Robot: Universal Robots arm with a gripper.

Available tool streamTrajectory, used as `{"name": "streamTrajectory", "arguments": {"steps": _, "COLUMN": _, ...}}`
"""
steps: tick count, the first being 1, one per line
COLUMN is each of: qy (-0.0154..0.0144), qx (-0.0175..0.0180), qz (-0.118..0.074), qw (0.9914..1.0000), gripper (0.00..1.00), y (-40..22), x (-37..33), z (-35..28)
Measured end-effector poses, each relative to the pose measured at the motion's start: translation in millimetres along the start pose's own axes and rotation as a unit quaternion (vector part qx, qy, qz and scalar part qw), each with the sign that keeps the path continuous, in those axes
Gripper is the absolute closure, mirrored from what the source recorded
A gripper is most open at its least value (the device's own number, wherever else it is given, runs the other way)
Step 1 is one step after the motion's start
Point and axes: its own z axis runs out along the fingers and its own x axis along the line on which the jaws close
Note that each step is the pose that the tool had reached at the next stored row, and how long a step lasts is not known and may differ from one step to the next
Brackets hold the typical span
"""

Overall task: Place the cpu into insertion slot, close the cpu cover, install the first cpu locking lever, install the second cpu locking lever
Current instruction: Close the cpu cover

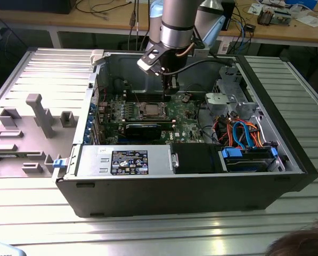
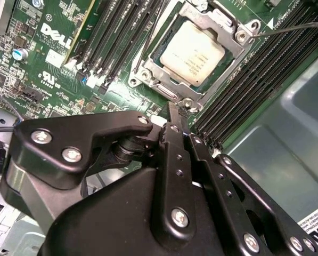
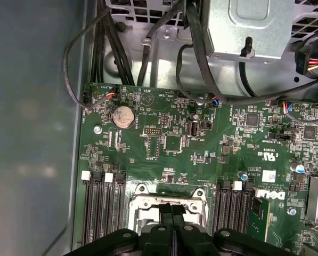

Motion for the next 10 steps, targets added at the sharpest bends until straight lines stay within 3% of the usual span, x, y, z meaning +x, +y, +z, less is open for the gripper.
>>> {"name": "streamTrajectory", "arguments": {"steps": 10, "qy": 0.0, "qx": 0.0, "qz": 0.0, "qw": 1.0, "gripper": 0.89, "y": -6.9, "x": 0.7, "z": 0.6}}
